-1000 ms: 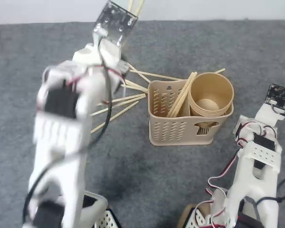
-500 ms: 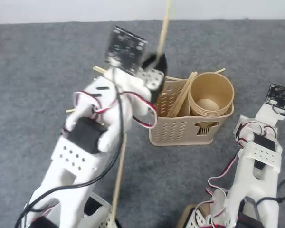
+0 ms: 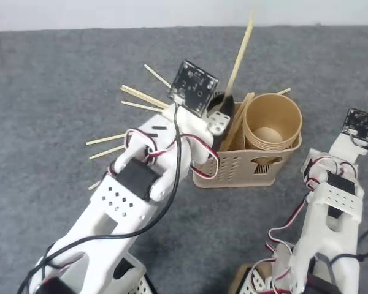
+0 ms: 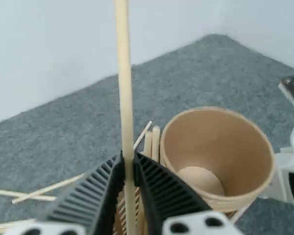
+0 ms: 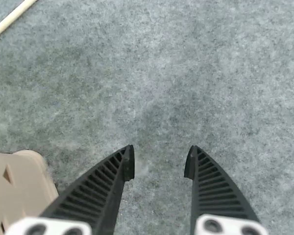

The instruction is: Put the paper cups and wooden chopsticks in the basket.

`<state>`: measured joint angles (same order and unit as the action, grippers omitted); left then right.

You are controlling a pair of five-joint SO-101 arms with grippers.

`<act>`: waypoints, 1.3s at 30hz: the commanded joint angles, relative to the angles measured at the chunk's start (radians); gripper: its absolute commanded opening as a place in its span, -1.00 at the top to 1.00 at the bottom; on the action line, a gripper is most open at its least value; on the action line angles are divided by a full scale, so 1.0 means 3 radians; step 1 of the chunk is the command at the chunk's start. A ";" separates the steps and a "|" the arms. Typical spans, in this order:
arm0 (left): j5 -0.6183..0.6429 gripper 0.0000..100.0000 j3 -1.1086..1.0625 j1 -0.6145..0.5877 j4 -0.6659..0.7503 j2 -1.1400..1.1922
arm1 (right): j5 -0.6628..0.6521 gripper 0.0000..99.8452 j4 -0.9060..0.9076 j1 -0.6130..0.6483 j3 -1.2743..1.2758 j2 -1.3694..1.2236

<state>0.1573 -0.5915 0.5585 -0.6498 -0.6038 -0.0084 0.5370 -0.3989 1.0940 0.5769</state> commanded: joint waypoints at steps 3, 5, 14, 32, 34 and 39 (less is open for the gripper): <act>0.0046 0.64 -0.0008 0.0000 -0.0036 -0.0082 | -0.0061 0.65 -0.0069 0.0028 -0.0010 0.0028; 0.0036 0.58 0.0003 0.0000 -0.0066 -0.0082 | -0.0061 0.65 -0.0069 0.0028 -0.0010 0.0028; 0.0026 0.58 0.0008 -0.0026 -0.0061 -0.0082 | -0.0061 0.65 -0.0069 0.0028 -0.0010 0.0028; -0.2112 0.58 0.0785 -0.2302 -0.1632 -0.0061 | -0.0061 0.65 -0.0069 0.0054 -0.0010 0.0028; -0.2833 0.58 0.0703 -0.2322 -0.1892 -0.0046 | -0.0066 0.65 -0.0074 0.0110 0.0020 0.0028; -0.3437 0.58 0.0074 -0.2276 -0.1688 -0.0046 | -0.0072 0.65 -0.0141 0.0125 0.0056 0.0033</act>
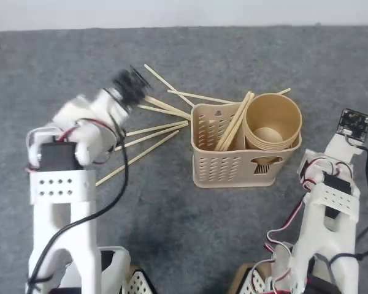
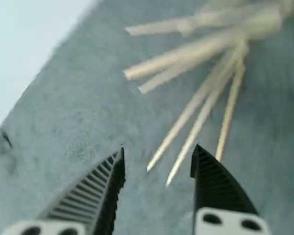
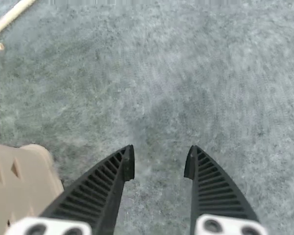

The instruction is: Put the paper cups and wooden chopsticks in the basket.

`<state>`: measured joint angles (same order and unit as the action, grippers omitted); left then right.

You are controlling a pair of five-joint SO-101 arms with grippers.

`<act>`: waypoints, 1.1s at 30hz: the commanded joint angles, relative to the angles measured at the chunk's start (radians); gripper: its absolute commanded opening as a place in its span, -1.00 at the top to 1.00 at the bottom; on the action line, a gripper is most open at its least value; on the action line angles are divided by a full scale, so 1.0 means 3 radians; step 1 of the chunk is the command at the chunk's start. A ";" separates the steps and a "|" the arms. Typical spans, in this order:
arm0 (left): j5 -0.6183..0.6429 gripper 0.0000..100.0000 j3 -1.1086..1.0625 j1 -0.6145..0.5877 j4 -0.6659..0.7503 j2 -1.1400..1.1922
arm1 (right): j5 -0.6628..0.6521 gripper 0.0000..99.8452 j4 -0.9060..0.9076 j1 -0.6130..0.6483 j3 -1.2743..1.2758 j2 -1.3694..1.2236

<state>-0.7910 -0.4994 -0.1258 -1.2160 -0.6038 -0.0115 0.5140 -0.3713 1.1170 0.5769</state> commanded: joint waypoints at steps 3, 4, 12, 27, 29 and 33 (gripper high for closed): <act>-0.0281 0.58 -0.0678 0.0015 0.0675 0.0000 | -0.0061 0.65 -0.0064 0.0028 -0.0020 0.0033; -0.0281 0.58 -0.0800 0.0046 0.0803 0.0072 | -0.0061 0.65 -0.0064 0.0028 -0.0020 0.0033; -0.0281 0.58 -0.0795 0.0056 0.1161 0.1222 | -0.0061 0.65 -0.0064 0.0028 -0.0020 0.0033; -0.0271 0.70 0.0033 0.0056 0.0921 0.2486 | -0.0061 0.65 -0.0074 0.0028 -0.0015 0.0033; -0.0281 0.76 0.0171 0.0077 0.0726 0.2588 | -0.0061 0.65 -0.0074 0.0028 -0.0015 0.0033; -0.0281 0.79 0.0580 0.0072 0.0373 0.2926 | -0.0061 0.65 -0.0074 0.0028 -0.0015 0.0033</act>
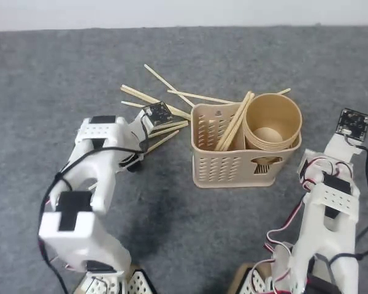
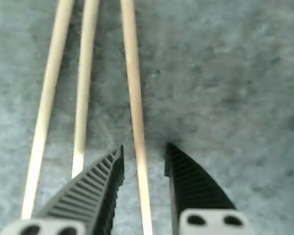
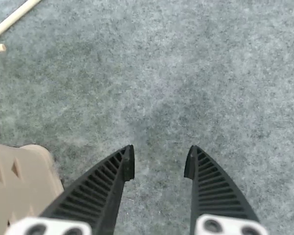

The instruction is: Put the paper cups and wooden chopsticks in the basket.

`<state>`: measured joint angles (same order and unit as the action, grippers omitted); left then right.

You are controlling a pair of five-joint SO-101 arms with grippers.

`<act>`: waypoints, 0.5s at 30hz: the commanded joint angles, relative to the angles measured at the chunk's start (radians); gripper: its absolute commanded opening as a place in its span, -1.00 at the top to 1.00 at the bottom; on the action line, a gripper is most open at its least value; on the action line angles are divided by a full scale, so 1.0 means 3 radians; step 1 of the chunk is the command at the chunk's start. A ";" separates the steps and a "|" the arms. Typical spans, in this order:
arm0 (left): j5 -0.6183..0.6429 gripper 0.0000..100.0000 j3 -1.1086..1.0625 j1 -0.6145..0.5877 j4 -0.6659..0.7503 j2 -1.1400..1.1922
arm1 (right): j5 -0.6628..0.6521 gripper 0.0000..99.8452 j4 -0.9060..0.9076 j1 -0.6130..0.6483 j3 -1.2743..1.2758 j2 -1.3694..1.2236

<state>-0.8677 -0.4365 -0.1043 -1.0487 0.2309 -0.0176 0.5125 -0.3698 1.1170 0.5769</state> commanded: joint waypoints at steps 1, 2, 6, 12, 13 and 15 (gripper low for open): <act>-0.0026 0.80 0.0494 -0.0005 -0.0317 0.0235 | -0.0041 0.65 -0.0069 0.0023 -0.0015 0.0033; -0.0026 0.80 0.0606 0.0000 -0.0440 0.0332 | -0.0041 0.65 -0.0069 0.0023 -0.0015 0.0033; -0.0026 0.87 0.0939 0.0020 -0.0798 0.0609 | -0.0041 0.65 -0.0069 0.0023 -0.0015 0.0033; -0.0026 0.98 0.1133 0.0113 -0.1079 0.0578 | -0.0041 0.65 -0.0069 0.0023 -0.0015 0.0033; -0.0026 0.98 0.1179 0.0102 -0.1120 0.0465 | -0.0041 0.65 -0.0069 0.0023 -0.0015 0.0033; -0.0026 0.98 0.1235 0.0066 -0.1181 0.0153 | -0.0041 0.65 -0.0069 0.0023 -0.0015 0.0033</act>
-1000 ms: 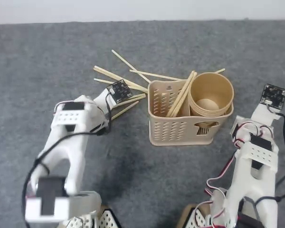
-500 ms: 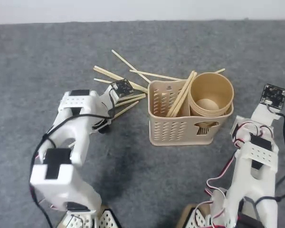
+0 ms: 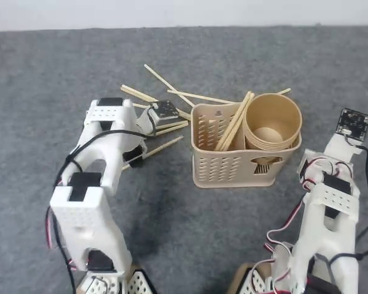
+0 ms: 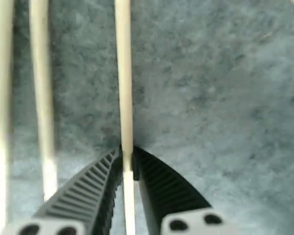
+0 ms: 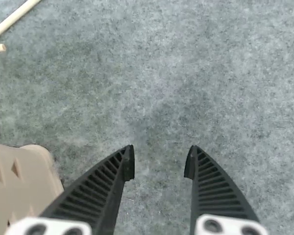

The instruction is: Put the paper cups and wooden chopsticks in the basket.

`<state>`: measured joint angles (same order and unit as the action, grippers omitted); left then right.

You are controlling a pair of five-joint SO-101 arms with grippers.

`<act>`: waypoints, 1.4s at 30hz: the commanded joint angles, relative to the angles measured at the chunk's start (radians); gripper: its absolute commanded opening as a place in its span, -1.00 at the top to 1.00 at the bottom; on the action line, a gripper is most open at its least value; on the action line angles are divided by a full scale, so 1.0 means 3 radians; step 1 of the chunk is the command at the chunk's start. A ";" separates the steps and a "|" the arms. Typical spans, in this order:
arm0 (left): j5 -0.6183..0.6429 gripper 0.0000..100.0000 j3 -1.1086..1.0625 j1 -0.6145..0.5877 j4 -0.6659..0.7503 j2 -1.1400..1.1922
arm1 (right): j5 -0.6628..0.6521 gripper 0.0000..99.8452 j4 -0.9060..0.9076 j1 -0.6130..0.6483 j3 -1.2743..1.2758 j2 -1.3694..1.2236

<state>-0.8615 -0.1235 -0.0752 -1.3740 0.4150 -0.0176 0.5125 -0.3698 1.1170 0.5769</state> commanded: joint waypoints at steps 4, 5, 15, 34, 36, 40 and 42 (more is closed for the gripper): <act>-0.0036 0.98 0.0202 -0.0036 -0.0235 -0.1289 | -0.0041 0.65 -0.0069 0.0023 -0.0015 0.0033; -0.0031 0.98 0.0202 -0.0026 -0.0266 -0.1509 | -0.0041 0.65 -0.0069 0.0023 -0.0015 0.0033; 0.1064 0.98 0.0192 0.0614 0.0184 -0.2961 | -0.0041 0.65 -0.0069 0.0028 -0.0015 0.0033; 0.3437 0.98 0.0437 0.1954 0.1130 -0.3028 | -0.0041 0.65 -0.0079 0.0028 -0.0015 0.0033; 0.3534 0.98 0.0432 0.2020 0.1115 -0.3023 | -0.0041 0.65 -0.0079 0.0033 -0.0015 0.0033; 0.3529 0.98 0.0228 0.2046 0.1222 -0.2992 | -0.0041 0.65 -0.0079 0.0033 -0.0015 0.0033; 0.3529 0.98 -0.0110 0.2046 0.1340 -0.3018 | -0.0041 0.65 -0.0079 0.0028 -0.0015 0.0033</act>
<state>0.1849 -0.0775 0.5309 -1.0196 -0.4626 -0.0176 0.5094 -0.3698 1.1170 0.5769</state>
